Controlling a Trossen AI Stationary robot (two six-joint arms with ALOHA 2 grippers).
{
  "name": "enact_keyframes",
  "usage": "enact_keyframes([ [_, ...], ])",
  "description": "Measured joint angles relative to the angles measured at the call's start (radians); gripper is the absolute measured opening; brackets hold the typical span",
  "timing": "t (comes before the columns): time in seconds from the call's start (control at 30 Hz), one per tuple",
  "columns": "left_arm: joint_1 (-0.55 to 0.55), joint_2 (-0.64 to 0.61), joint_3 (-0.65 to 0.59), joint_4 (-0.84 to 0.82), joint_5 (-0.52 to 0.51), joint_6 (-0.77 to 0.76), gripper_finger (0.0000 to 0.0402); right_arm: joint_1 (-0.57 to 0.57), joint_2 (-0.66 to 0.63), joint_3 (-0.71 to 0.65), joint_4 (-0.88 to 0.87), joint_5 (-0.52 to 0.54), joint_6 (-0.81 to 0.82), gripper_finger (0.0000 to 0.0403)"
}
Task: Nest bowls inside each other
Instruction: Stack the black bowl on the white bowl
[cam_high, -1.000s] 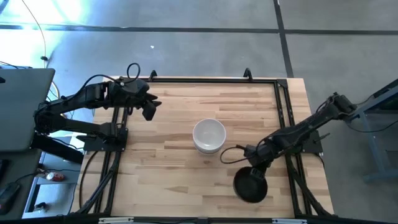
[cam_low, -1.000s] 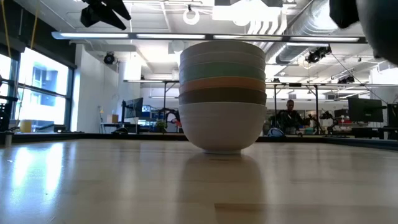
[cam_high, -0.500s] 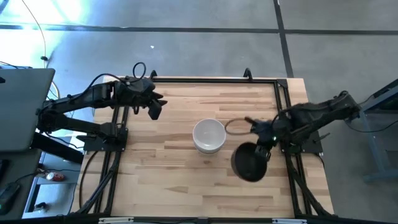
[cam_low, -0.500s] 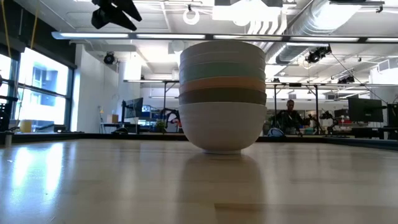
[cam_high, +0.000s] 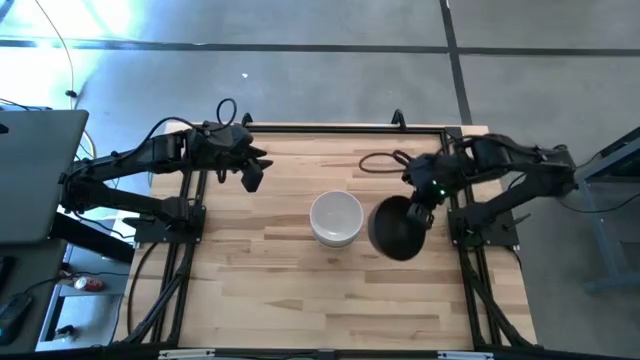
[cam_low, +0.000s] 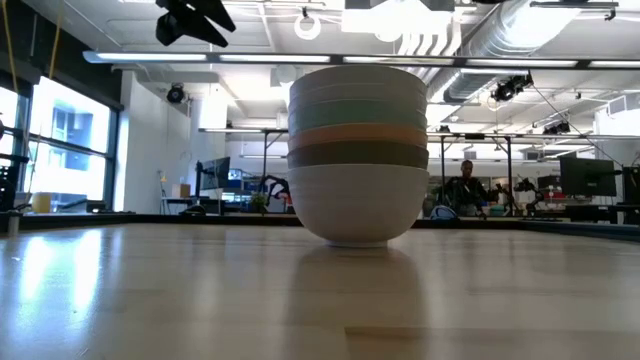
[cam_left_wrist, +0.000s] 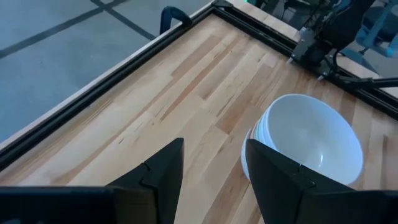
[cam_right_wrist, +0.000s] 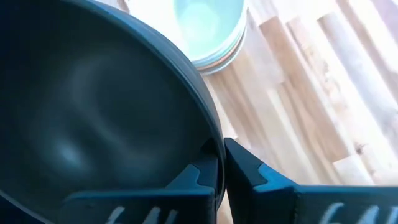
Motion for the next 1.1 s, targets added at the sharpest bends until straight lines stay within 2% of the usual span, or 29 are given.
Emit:
enact_keyframes([
  [0.7,0.0,0.0,0.0,-0.003,0.0,0.021,0.0164,-0.267,0.217,0.246,-0.073,-0.076,-0.299,0.0],
  [1.1,0.0,0.0,0.0,-0.004,-0.025,0.045,0.0164,-0.362,0.341,0.267,-0.078,-0.171,-0.394,0.0],
])
